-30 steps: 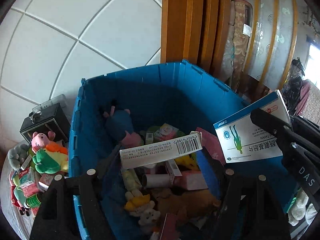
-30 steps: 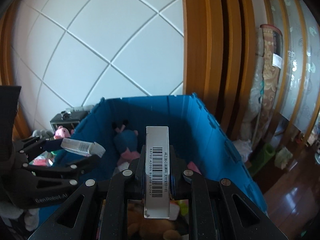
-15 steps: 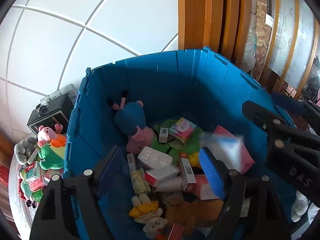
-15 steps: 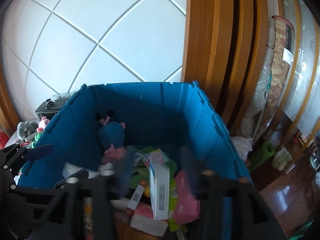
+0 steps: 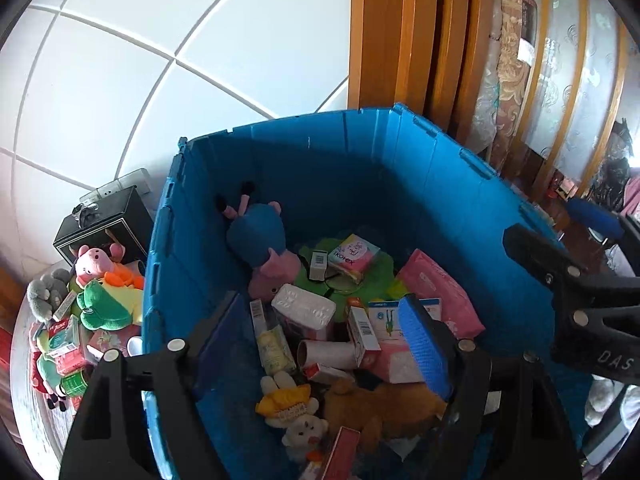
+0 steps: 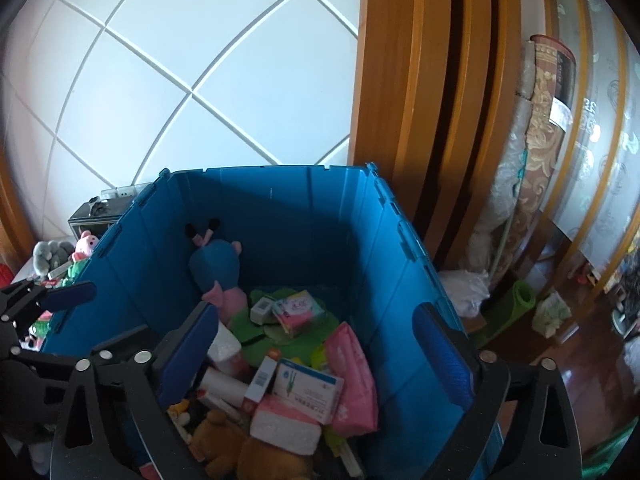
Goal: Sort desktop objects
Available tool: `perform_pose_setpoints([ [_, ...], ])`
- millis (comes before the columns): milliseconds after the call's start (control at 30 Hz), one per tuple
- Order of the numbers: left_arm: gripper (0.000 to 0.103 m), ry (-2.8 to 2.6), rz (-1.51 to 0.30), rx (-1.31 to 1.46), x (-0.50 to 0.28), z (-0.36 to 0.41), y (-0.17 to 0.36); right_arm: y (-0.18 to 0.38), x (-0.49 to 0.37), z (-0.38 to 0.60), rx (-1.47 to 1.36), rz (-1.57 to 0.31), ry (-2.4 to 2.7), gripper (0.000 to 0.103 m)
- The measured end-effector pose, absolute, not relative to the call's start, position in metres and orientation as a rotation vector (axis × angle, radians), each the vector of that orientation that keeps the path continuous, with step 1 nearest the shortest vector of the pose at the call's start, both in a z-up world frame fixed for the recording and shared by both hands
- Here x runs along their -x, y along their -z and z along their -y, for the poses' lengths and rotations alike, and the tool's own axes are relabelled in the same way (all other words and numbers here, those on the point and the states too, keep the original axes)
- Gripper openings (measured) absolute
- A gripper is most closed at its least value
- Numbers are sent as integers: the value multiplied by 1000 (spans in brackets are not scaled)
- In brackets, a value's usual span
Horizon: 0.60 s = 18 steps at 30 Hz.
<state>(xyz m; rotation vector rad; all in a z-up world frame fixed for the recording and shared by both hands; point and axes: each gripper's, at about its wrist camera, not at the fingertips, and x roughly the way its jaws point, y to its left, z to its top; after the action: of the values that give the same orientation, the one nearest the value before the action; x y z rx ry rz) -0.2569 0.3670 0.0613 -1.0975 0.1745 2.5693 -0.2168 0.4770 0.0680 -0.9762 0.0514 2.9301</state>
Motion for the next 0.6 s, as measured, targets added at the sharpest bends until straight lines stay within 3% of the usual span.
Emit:
perform_pose_setpoints([
  [367, 79, -2693, -56, 713, 148, -301, -97, -87, 111, -449, 750, -128, -3007, 103],
  [500, 103, -2754, -39, 602, 114, -271, -103, -90, 81, -428, 728, -144, -3004, 103],
  [600, 103, -2789, -32, 550, 95, -251, -106, -92, 63, -411, 727, -140, -2992, 103],
])
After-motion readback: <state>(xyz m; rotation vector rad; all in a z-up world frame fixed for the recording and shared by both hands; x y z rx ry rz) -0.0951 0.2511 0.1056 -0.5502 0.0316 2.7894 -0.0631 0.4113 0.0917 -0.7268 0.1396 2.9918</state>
